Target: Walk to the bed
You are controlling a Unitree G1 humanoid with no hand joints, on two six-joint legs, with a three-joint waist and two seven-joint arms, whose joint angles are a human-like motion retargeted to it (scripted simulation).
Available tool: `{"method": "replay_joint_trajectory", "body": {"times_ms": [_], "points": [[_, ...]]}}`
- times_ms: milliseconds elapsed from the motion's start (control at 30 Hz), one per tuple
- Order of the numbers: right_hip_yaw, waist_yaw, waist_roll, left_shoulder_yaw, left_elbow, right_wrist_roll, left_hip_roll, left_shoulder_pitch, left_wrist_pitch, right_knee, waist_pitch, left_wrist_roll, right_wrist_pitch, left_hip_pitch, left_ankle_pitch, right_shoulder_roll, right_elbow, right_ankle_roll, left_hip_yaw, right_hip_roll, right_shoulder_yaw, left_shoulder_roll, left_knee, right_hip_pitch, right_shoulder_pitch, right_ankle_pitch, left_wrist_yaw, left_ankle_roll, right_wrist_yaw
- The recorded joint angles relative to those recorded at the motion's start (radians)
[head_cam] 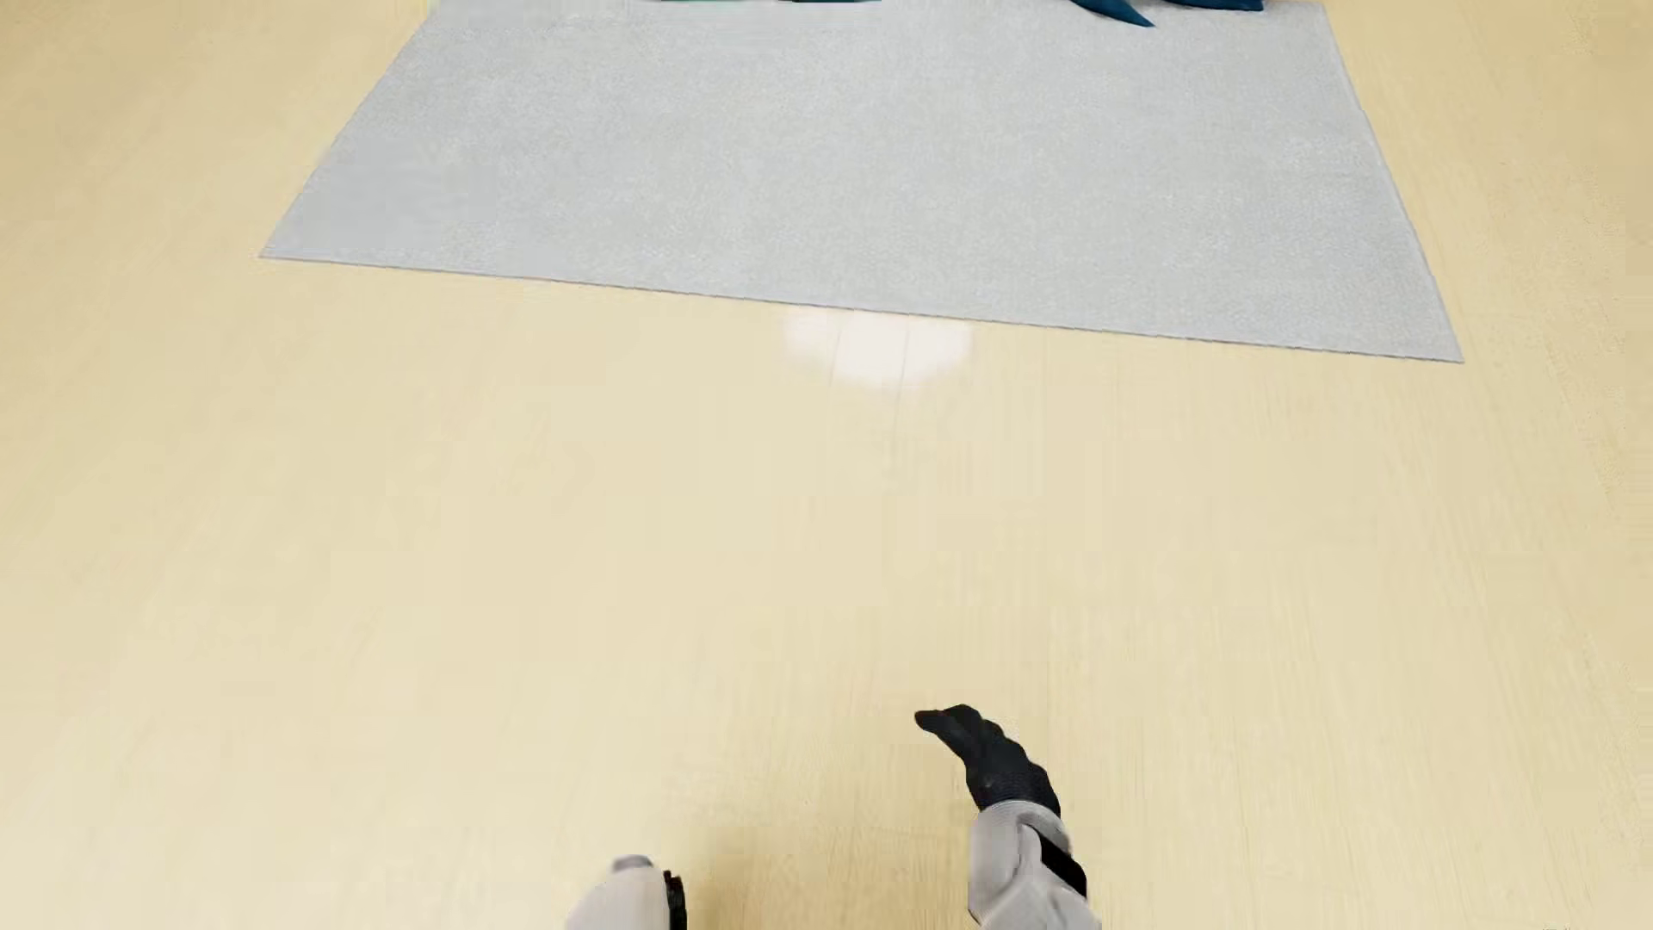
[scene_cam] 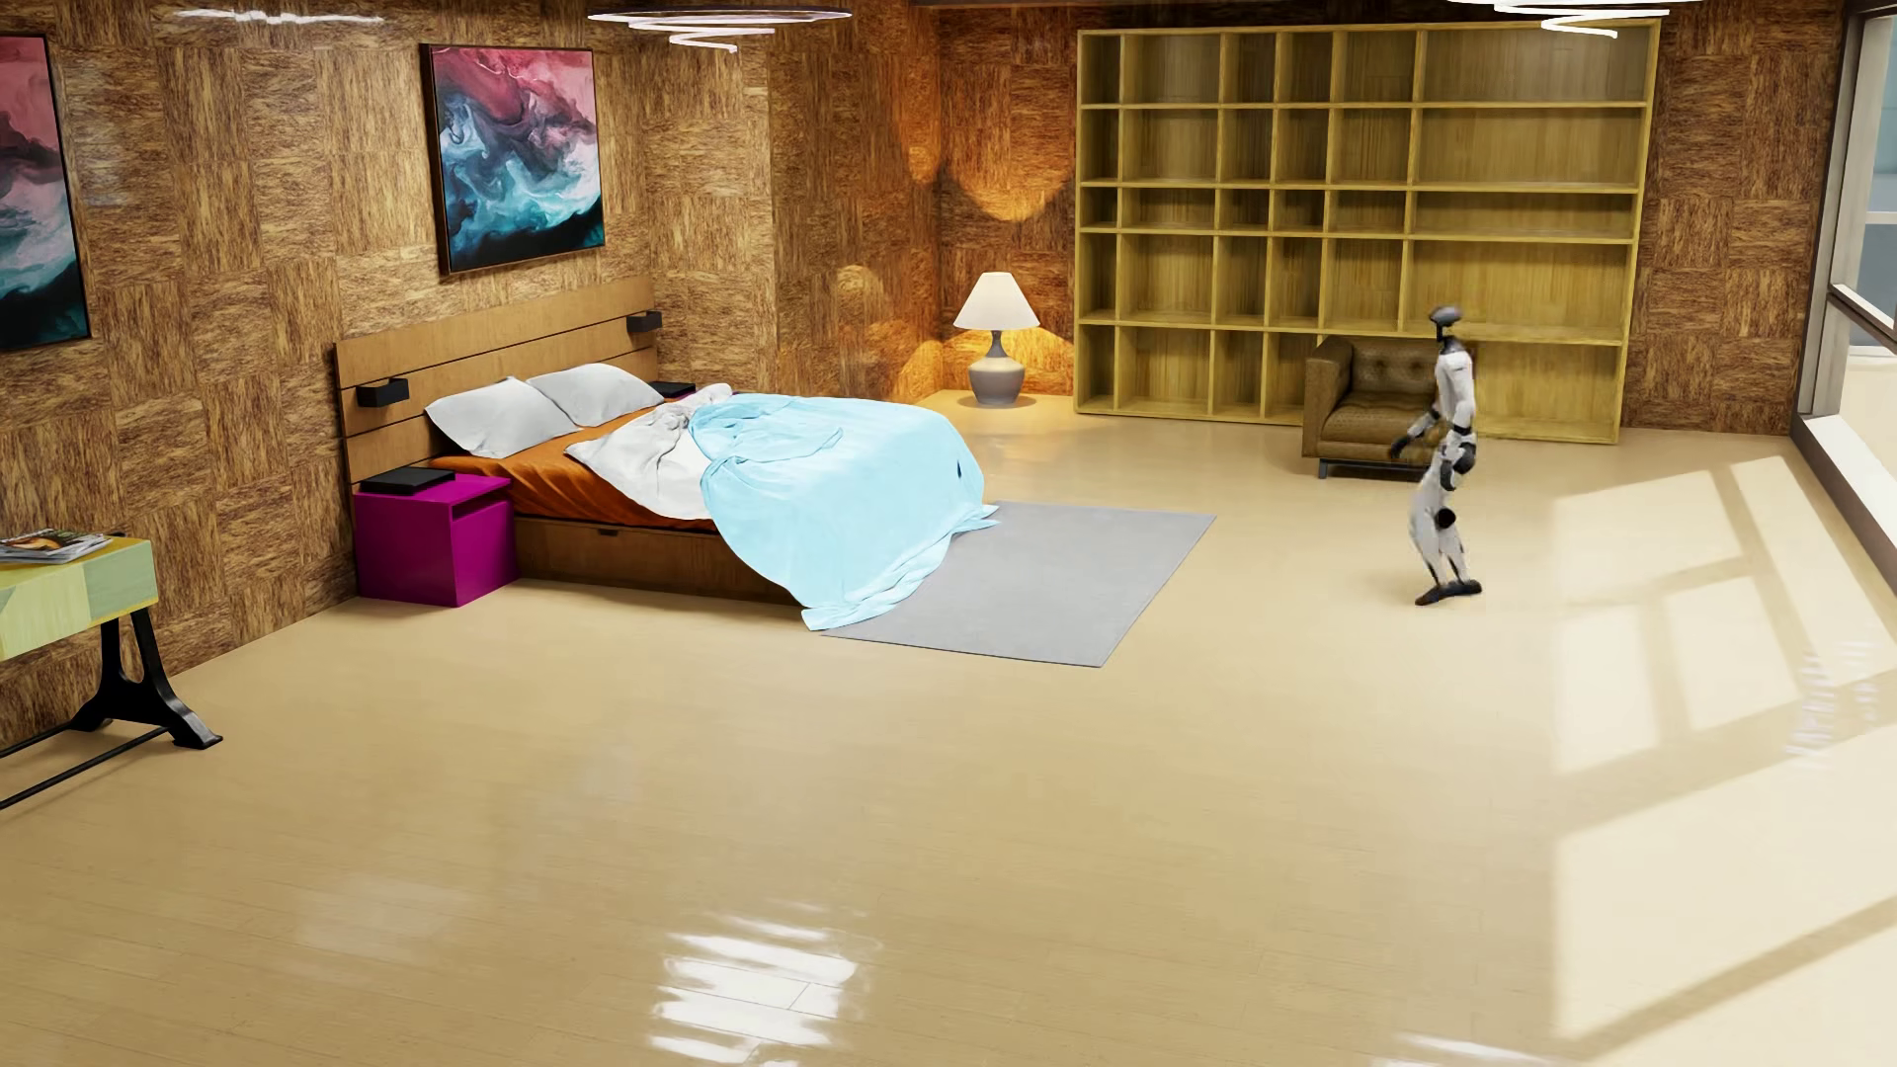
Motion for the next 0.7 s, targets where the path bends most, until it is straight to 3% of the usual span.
{"method": "replay_joint_trajectory", "body": {"times_ms": [67,133,167,200,233,267,300,333,367,400,433,500,533,567,633,667,700], "points": [[0.130,0.030,-0.010,0.035,0.037,-0.030,-0.040,0.080,0.000,-0.111,-0.003,0.017,-0.114,-0.041,-0.013,-0.053,-0.160,0.006,0.034,-0.001,0.122,-0.027,-0.448,0.189,-0.115,-0.016,0.004,-0.052,0.031],[0.217,0.064,-0.016,0.132,-0.001,-0.060,-0.069,0.174,-0.014,-0.156,0.001,-0.027,-0.187,-0.031,-0.013,-0.105,-0.285,0.019,0.058,-0.029,0.212,-0.074,-0.752,0.364,-0.192,-0.001,0.125,-0.154,-0.036],[0.235,0.083,-0.023,0.175,-0.016,-0.034,-0.072,0.213,-0.014,-0.127,0.003,-0.044,-0.205,-0.034,-0.026,-0.120,-0.312,0.029,0.084,-0.047,0.232,-0.097,-0.721,0.436,-0.200,0.034,0.190,-0.158,-0.063],[0.250,0.103,-0.036,0.207,-0.022,0.011,-0.087,0.242,-0.006,-0.064,0.003,-0.052,-0.202,-0.042,-0.008,-0.136,-0.317,0.061,0.082,-0.070,0.243,-0.122,-0.597,0.485,-0.183,0.107,0.238,-0.108,-0.074],[0.272,0.121,-0.054,0.233,-0.016,0.053,-0.102,0.255,0.006,0.050,0.002,-0.058,-0.178,-0.043,0.064,-0.159,-0.308,0.162,0.094,-0.092,0.256,-0.152,-0.460,0.497,-0.149,0.232,0.259,-0.044,-0.067],[0.295,0.135,-0.076,0.253,0.000,0.073,-0.108,0.249,0.014,0.228,0.006,-0.062,-0.138,-0.030,0.082,-0.185,-0.283,0.342,0.126,-0.107,0.275,-0.179,-0.342,0.458,-0.109,0.381,0.250,-0.015,-0.049],[0.291,0.146,-0.099,0.263,0.019,0.074,-0.116,0.221,0.018,0.445,0.012,-0.056,-0.086,-0.001,0.014,-0.204,-0.234,0.446,0.161,-0.124,0.297,-0.197,-0.263,0.359,-0.072,0.499,0.219,0.026,-0.025],[0.260,0.153,-0.119,0.263,0.033,0.066,-0.128,0.175,0.020,0.641,0.017,-0.032,-0.024,0.057,-0.058,-0.208,-0.150,0.439,0.196,-0.152,0.318,-0.201,-0.237,0.221,-0.041,0.509,0.188,0.052,-0.001],[0.246,0.153,-0.139,0.259,0.032,0.058,-0.150,0.118,0.022,0.770,0.021,0.003,0.042,0.142,-0.111,-0.202,-0.034,0.395,0.227,-0.181,0.341,-0.196,-0.263,0.071,-0.017,0.432,0.179,0.058,0.032],[0.216,0.147,-0.154,0.258,0.015,0.042,-0.179,0.061,0.020,0.822,0.021,0.034,0.096,0.242,-0.145,-0.197,0.101,0.335,0.248,-0.215,0.375,-0.188,-0.321,-0.073,0.004,0.362,0.204,0.062,0.088],[0.181,0.136,-0.166,0.263,-0.014,0.012,-0.212,0.006,0.006,0.799,0.019,0.048,0.116,0.343,-0.167,-0.203,0.228,0.286,0.257,-0.243,0.425,-0.181,-0.391,-0.199,0.029,0.306,0.252,0.065,0.171],[0.118,0.104,-0.177,0.272,-0.088,-0.057,-0.274,-0.109,-0.070,0.580,0.010,0.018,0.049,0.521,-0.200,-0.245,0.381,0.227,0.237,-0.274,0.516,-0.165,-0.508,-0.393,0.113,0.201,0.325,0.067,0.329],[0.101,0.084,-0.179,0.257,-0.145,-0.052,-0.298,-0.168,-0.114,0.401,0.006,-0.014,0.021,0.600,-0.218,-0.267,0.393,0.230,0.210,-0.288,0.500,-0.151,-0.552,-0.458,0.168,0.177,0.329,0.065,0.353],[0.106,0.063,-0.178,0.231,-0.208,-0.013,-0.314,-0.225,-0.154,0.185,0.001,-0.044,0.023,0.680,-0.232,-0.284,0.371,0.221,0.175,-0.297,0.436,-0.130,-0.599,-0.497,0.235,0.164,0.329,0.063,0.323],[0.149,0.018,-0.168,0.185,-0.331,0.070,-0.319,-0.311,-0.196,-0.200,-0.004,-0.090,0.082,0.844,-0.213,-0.285,0.305,0.199,0.101,-0.308,0.283,-0.083,-0.679,-0.516,0.363,0.177,0.363,0.061,0.174],[0.130,-0.003,-0.159,0.177,-0.373,0.072,-0.307,-0.326,-0.191,-0.226,-0.005,-0.113,0.120,0.914,-0.174,-0.278,0.301,0.202,0.071,-0.321,0.242,-0.070,-0.672,-0.523,0.404,0.199,0.397,0.053,0.122],[0.091,-0.021,-0.144,0.179,-0.401,0.056,-0.283,-0.319,-0.172,-0.126,-0.005,-0.142,0.155,0.956,-0.091,-0.265,0.324,0.180,0.041,-0.326,0.224,-0.062,-0.613,-0.531,0.423,0.241,0.428,0.040,0.116]]}}
